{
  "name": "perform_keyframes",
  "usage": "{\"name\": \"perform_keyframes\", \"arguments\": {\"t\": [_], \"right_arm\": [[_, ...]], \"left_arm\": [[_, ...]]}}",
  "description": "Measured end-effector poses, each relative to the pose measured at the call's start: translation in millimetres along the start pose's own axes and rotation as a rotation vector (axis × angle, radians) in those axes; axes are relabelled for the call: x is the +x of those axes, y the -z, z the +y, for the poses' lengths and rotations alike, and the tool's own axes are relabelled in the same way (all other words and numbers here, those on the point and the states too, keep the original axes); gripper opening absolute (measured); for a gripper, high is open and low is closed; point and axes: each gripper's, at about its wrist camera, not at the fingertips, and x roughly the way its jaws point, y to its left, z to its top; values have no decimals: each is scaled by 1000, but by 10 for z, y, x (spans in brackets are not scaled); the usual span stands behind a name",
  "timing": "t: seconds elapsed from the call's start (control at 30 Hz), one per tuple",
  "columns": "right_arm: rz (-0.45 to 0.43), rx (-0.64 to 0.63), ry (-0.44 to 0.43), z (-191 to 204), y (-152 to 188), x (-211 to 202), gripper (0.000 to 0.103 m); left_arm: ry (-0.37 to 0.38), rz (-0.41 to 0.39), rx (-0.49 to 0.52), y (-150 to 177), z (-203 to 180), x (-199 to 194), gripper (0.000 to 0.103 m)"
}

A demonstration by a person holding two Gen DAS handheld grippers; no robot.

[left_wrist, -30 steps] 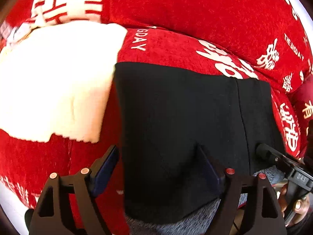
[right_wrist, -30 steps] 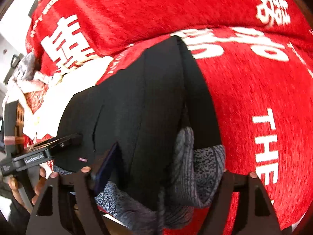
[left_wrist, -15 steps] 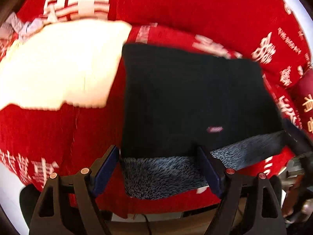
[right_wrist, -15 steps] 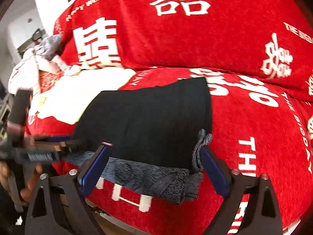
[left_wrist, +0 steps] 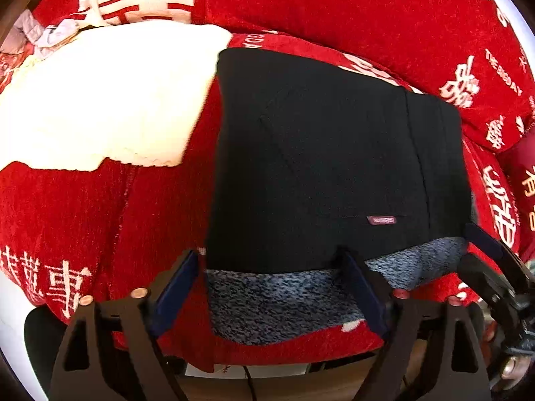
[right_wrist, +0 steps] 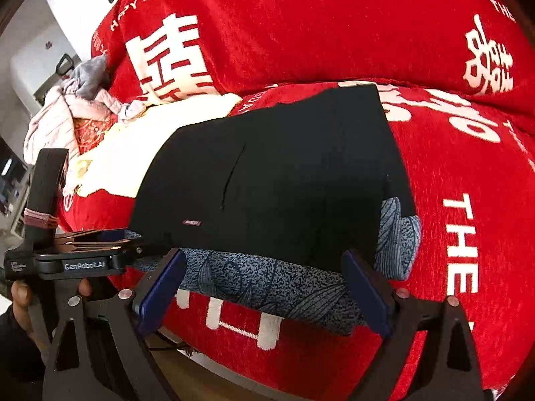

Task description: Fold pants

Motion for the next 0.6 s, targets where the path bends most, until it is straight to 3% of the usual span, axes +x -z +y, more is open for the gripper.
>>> {"name": "perform_keyframes", "arguments": {"t": [0.13, 0.23, 0.3, 0.43, 0.6], "right_arm": [[6, -38, 21, 65, -46, -94, 95], [-59, -45, 22, 65, -214, -262, 96], [-79, -53, 36, 36, -379, -288, 96], [-93, -80, 70, 7, -704, -188, 96], [-42, -102, 82, 13, -1022, 167, 96]], "left_arm": [[5, 1, 12, -32, -1, -88, 92], [14, -64, 43, -160, -22, -319, 92], [25, -97, 50, -283, -11, -427, 92], [-39, -137, -17, -728, 101, -457, 92], [-104, -53, -125, -1159, 266, -115, 92]]}}
